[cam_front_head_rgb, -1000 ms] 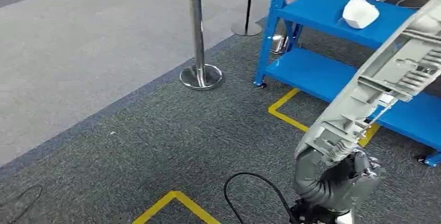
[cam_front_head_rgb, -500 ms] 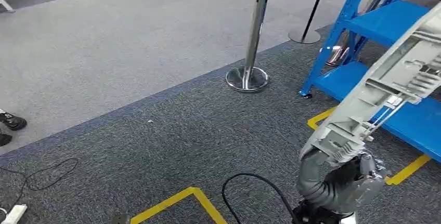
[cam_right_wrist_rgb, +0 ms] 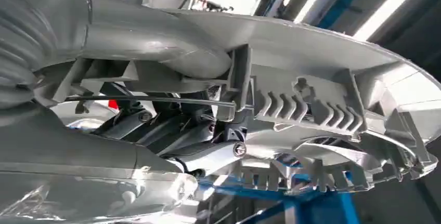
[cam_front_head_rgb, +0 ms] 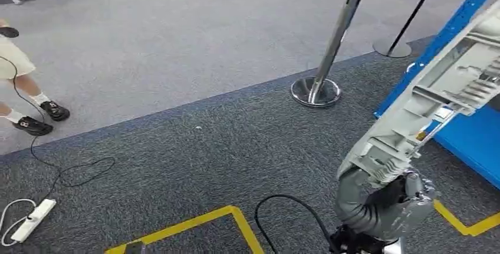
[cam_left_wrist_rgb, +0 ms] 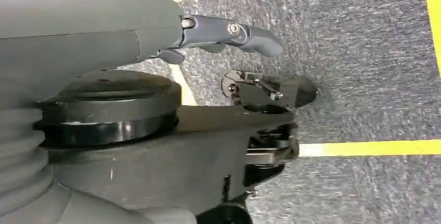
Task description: Take the parts from the cabinet and place them on the table.
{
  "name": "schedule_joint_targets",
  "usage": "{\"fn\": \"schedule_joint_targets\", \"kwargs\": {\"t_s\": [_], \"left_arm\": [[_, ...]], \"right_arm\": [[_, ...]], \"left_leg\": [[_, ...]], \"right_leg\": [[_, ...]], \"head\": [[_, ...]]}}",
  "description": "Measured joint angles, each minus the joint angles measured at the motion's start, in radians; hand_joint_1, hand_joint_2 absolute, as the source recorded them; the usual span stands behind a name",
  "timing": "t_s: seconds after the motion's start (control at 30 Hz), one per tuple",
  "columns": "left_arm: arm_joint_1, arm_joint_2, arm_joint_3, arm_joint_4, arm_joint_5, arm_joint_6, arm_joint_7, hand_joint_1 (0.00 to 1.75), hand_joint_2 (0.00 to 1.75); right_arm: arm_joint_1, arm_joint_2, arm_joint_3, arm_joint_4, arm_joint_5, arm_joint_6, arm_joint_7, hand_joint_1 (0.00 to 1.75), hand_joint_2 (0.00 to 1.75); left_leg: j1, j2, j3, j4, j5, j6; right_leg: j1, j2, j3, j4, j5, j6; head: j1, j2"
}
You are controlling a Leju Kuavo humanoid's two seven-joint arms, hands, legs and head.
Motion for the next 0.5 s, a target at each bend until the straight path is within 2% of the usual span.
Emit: {"fn": "schedule_joint_targets", "kwargs": {"t_s": [0.07,0.1,0.13,0.17,0.2,0.23,0.27,0.3,0.33,0.37,0.4,0.43,0.47,0.5], "left_arm": [[0.002,0.000,0.000,0.000,0.000,0.002,0.000,0.00,1.75],[0.004,-0.001,0.000,0.000,0.001,0.002,0.000,0.00,1.75],[0.004,-0.001,0.000,0.000,0.001,0.002,0.000,0.00,1.75],[0.003,-0.001,0.000,0.000,0.001,0.002,0.000,0.00,1.75],[0.002,-0.002,0.000,0.000,0.001,0.002,0.000,0.00,1.75],[0.001,-0.002,0.000,0.000,0.001,0.002,0.000,0.00,1.75],[0.001,-0.002,0.000,0.000,0.000,0.001,0.000,0.00,1.75],[0.001,-0.002,0.000,0.000,0.000,0.000,0.000,0.00,1.75],[0.002,-0.002,0.000,0.000,-0.002,0.000,0.000,0.00,1.75],[0.002,-0.002,0.000,0.000,-0.003,0.000,0.000,0.00,1.75],[0.002,-0.002,0.000,0.000,-0.003,-0.001,0.000,0.00,1.75],[0.002,-0.003,0.000,0.000,-0.003,-0.002,0.000,0.00,1.75],[0.001,-0.003,0.000,0.000,-0.003,-0.002,-0.001,0.00,1.75],[-0.002,-0.002,0.000,0.000,-0.003,-0.002,-0.004,0.00,1.75]], "right_arm": [[0.000,0.000,-0.001,0.000,0.000,0.000,0.000,1.75,1.75],[-0.001,0.000,-0.002,-0.001,0.000,0.000,0.000,1.75,1.75],[0.000,0.000,-0.002,-0.002,0.001,0.000,0.000,1.75,1.75],[0.000,0.000,-0.002,-0.002,0.001,0.000,0.000,1.75,1.75],[0.000,0.000,-0.003,-0.002,0.001,0.000,0.000,1.75,1.75],[0.001,0.000,-0.004,-0.002,0.001,0.000,0.000,1.75,1.75],[0.002,0.000,-0.004,-0.002,0.001,0.000,0.000,1.75,1.75],[0.002,0.000,-0.005,-0.002,0.002,0.000,0.000,1.75,1.75],[0.003,0.000,-0.005,-0.002,0.003,0.000,0.000,1.75,1.75],[0.004,0.000,-0.005,-0.002,0.005,0.000,0.000,1.75,1.75],[0.004,0.000,-0.005,-0.003,0.009,0.000,0.000,1.75,1.75],[0.005,0.000,-0.006,-0.005,0.012,0.000,0.000,1.75,1.75],[0.006,0.000,-0.006,-0.005,0.014,0.000,0.000,1.75,1.75],[0.010,0.000,-0.006,-0.006,0.016,0.000,0.000,1.75,1.75]], "left_leg": [[0.001,-0.029,0.000,-0.006,0.004,0.013],[0.007,-0.040,0.004,-0.008,0.007,0.018],[0.009,-0.048,0.004,-0.008,0.006,0.021],[0.009,-0.051,0.004,-0.008,0.007,0.023],[0.010,-0.064,0.004,-0.008,0.008,0.027],[0.009,-0.078,0.003,-0.008,0.007,0.029],[0.009,-0.091,0.003,-0.008,0.007,0.031],[0.008,-0.103,0.003,-0.008,0.007,0.031],[0.008,-0.124,0.005,-0.008,0.008,0.031],[0.009,-0.141,0.007,-0.007,0.008,0.030],[0.009,-0.157,0.010,-0.007,0.008,0.029],[0.011,-0.169,0.010,-0.005,0.008,0.025],[0.007,-0.180,0.006,-0.001,0.006,0.018],[0.008,-0.191,-0.002,0.002,0.009,0.013]], "right_leg": [[-0.003,-0.021,0.010,-0.003,-0.006,0.013],[-0.006,0.027,0.001,0.017,-0.021,0.019],[-0.009,0.060,-0.011,0.048,-0.042,0.019],[-0.009,0.071,-0.021,0.067,-0.053,0.019],[-0.009,0.097,-0.062,0.149,-0.093,0.019],[-0.009,0.109,-0.105,0.233,-0.126,0.019],[-0.008,0.114,-0.145,0.303,-0.147,0.019],[-0.008,0.115,-0.162,0.325,-0.144,0.018],[-0.008,0.116,-0.158,0.300,-0.111,0.016],[-0.008,0.118,-0.131,0.232,-0.065,0.013],[-0.010,0.134,-0.088,0.139,-0.013,0.011],[-0.014,0.173,-0.049,0.055,0.025,0.011],[-0.021,0.238,-0.034,0.017,0.015,0.010],[-0.023,0.229,-0.029,0.009,0.016,0.011]], "head": [[-0.001,0.000],[0.004,0.000],[0.005,0.000],[0.006,0.000],[0.011,0.000],[0.013,0.000],[0.012,0.000],[0.012,0.000],[0.012,0.000],[0.013,0.000],[0.012,0.000],[0.013,0.000],[0.013,0.000],[0.011,0.000]]}}
